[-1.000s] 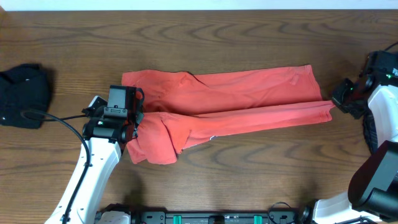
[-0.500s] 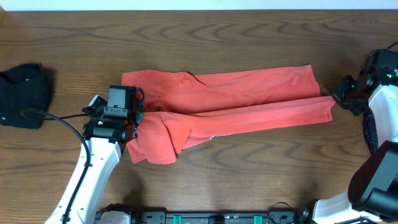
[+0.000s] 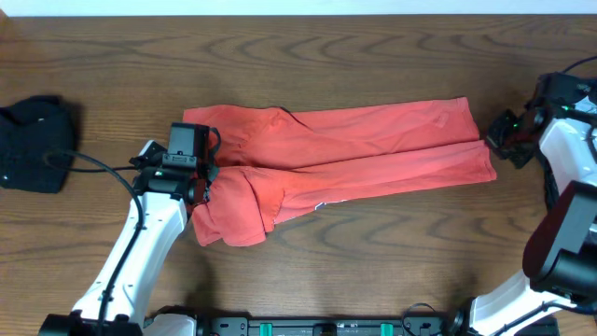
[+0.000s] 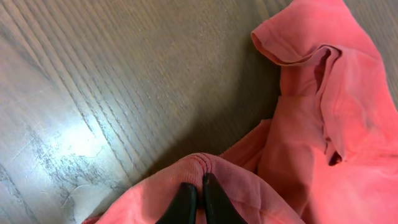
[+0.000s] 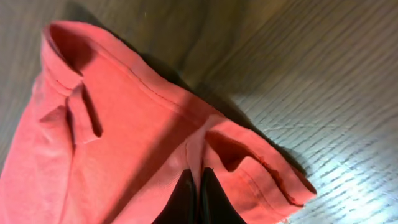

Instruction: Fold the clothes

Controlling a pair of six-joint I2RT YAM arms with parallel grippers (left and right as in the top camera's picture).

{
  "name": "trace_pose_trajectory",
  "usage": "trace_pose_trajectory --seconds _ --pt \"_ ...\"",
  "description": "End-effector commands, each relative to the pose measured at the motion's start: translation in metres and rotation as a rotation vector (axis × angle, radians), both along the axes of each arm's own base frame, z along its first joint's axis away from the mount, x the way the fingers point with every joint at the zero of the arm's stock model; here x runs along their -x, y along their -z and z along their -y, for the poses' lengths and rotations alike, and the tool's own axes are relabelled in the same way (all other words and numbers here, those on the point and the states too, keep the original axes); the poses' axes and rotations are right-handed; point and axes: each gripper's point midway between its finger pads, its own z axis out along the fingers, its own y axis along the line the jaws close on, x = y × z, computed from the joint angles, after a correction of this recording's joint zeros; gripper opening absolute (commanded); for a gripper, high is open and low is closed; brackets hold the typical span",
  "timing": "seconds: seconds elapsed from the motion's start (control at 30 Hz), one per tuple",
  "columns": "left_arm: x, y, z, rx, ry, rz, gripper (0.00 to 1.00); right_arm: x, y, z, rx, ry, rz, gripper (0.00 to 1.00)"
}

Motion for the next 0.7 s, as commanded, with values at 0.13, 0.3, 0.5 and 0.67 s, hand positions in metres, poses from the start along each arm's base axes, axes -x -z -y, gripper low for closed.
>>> trace_pose_trajectory --seconds 0.13,0.3,0.5,0.67 --pt "-0.007 0.019 -0.007 -0.042 -0.006 -0.060 0.06 -0.011 0.000 -0.008 0.025 -0.015 0.009 0.01" --pt "-0.005 0.032 -0.002 -0.019 0.004 -0.101 0.42 -0.011 0.000 -0.008 0.028 -0.024 0.006 0.18" --pt "-0.009 0.024 -0.002 -0.027 0.032 -0.075 0.59 -0.012 0.000 -0.008 0.054 -0.097 0.014 0.79" --pt "-0.011 0.008 -0.002 -0.035 0.064 -0.026 0.59 -0.025 -0.017 -0.007 0.079 -0.165 0.059 0.81"
